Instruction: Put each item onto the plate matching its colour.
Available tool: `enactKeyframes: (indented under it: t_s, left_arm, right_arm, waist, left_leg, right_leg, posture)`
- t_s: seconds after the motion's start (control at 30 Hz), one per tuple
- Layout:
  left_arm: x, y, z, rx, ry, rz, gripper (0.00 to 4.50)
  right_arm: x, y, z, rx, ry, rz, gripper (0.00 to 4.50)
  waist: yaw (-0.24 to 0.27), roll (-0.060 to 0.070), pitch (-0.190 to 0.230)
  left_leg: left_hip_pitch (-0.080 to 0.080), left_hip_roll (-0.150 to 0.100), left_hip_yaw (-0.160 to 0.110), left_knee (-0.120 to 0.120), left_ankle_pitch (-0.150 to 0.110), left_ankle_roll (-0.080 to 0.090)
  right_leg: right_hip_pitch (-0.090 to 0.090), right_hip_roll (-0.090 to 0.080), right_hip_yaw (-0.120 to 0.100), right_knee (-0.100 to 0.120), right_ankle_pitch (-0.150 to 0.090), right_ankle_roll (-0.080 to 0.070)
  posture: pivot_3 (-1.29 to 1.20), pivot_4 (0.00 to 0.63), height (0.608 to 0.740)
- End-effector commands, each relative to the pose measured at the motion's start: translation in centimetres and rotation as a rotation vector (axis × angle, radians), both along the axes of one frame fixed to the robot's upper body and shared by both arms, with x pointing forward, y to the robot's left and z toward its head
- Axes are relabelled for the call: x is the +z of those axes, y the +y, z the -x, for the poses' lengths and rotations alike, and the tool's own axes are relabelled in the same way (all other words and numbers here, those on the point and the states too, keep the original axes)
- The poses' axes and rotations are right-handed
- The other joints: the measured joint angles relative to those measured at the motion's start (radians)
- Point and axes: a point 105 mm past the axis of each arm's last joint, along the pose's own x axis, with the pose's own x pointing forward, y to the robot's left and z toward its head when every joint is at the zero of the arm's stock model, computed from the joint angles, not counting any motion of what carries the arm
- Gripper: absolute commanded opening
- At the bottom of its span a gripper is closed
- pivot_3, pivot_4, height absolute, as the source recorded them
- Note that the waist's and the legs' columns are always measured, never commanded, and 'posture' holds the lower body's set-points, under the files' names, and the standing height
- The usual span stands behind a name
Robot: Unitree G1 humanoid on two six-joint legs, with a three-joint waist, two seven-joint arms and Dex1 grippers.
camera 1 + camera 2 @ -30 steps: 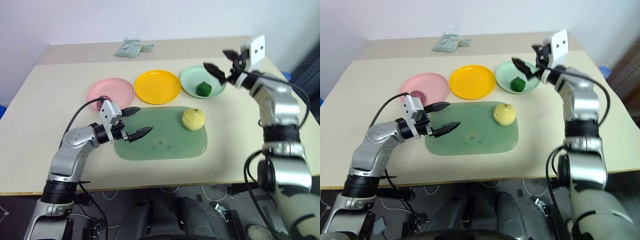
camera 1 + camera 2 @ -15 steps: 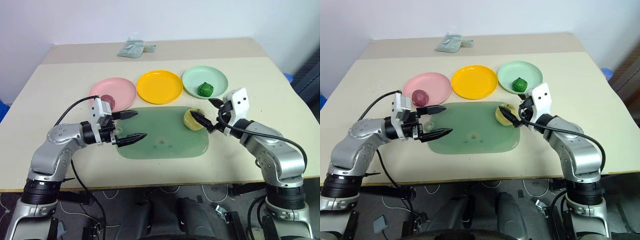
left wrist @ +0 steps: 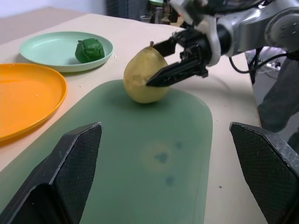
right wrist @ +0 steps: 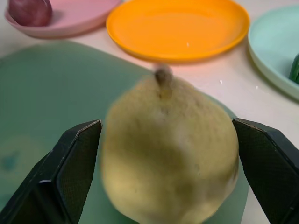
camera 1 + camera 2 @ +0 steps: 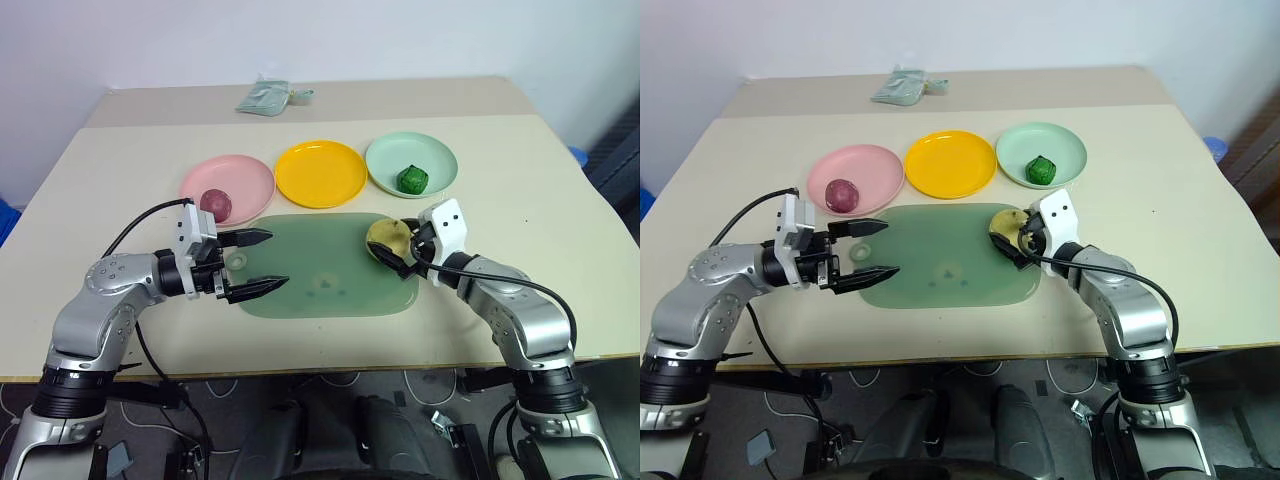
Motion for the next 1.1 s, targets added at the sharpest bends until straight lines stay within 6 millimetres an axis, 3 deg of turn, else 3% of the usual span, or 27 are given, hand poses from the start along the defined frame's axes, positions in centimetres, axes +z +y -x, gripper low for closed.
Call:
enactKeyframes:
  t_s: [0.03,0.1,0.3,0.5,0.7,1.03,1.07,1.1]
  left_arm:
    - [1.2,0.2,0.4,0.001,-0.062,0.006,4.50]
    - [1.4,0.0,0.4,0.008,-0.067,0.010,4.50]
    - [2.1,0.0,-0.5,0.091,-0.090,0.056,4.50]
    - [2.8,-0.3,-2.3,0.226,-0.120,0.121,4.50]
    - [3.5,-0.2,-3.0,0.348,-0.165,0.153,4.50]
    - [3.9,1.3,-1.4,0.471,-0.189,0.152,4.50]
    - [4.0,1.4,-1.3,0.478,-0.189,0.151,4.50]
    - [3.9,1.5,-1.2,0.487,-0.190,0.151,4.50]
  right_arm:
    - [0.7,0.0,-0.7,-0.001,-0.041,0.004,3.96]
    - [0.5,-0.2,-0.9,-0.005,-0.041,0.008,3.51]
    - [3.1,-0.1,-2.1,-0.017,-0.142,-0.038,3.50]
    - [6.4,1.0,-6.0,-0.022,-0.271,-0.051,3.50]
    - [7.9,4.5,-10.0,0.038,-0.298,-0.119,3.50]
    - [7.0,10.5,-10.8,0.173,-0.246,-0.189,3.50]
    - [7.0,10.9,-10.7,0.178,-0.243,-0.193,4.50]
    - [7.0,11.2,-10.7,0.183,-0.241,-0.194,4.50]
  waist:
    - [0.000,0.000,0.000]
    - [0.000,0.000,0.000]
    - [0.000,0.000,0.000]
    - [-0.003,0.000,0.000]
    - [-0.007,0.000,0.000]
    - [-0.009,0.000,0.000]
    - [-0.009,0.000,0.000]
    - [-0.009,0.000,0.000]
  left_leg:
    - [0.000,0.000,0.000,0.000,0.000,0.000]
    - [0.000,0.000,0.000,0.000,0.000,0.000]
    - [0.000,0.000,0.000,0.001,0.000,0.000]
    - [0.000,0.000,0.000,0.001,0.000,0.000]
    - [0.000,0.000,0.000,0.000,0.002,-0.003]
    - [0.000,0.000,0.000,-0.001,0.003,-0.006]
    - [0.000,0.000,0.000,-0.001,0.003,-0.006]
    - [0.000,0.000,0.000,-0.001,0.003,-0.006]
  right_leg:
    - [0.000,0.000,0.000,0.000,0.000,0.000]
    - [0.000,0.000,0.000,0.000,0.000,0.000]
    - [0.001,0.000,0.000,0.000,0.000,0.000]
    - [0.000,0.000,0.000,0.001,0.000,0.000]
    - [0.000,0.001,0.000,0.000,0.000,0.000]
    - [-0.001,0.001,0.000,0.001,0.000,0.000]
    - [-0.001,0.001,0.000,0.001,0.000,0.000]
    - [-0.001,0.001,0.000,0.001,0.000,0.000]
  posture:
    - [0.00,0.150,0.740]
    - [0.00,0.150,0.740]
    - [0.00,0.150,0.740]
    - [0.00,0.150,0.740]
    - [0.00,0.150,0.740]
    - [0.00,0.150,0.740]
    - [0.00,0.150,0.740]
    - [0.00,0.150,0.740]
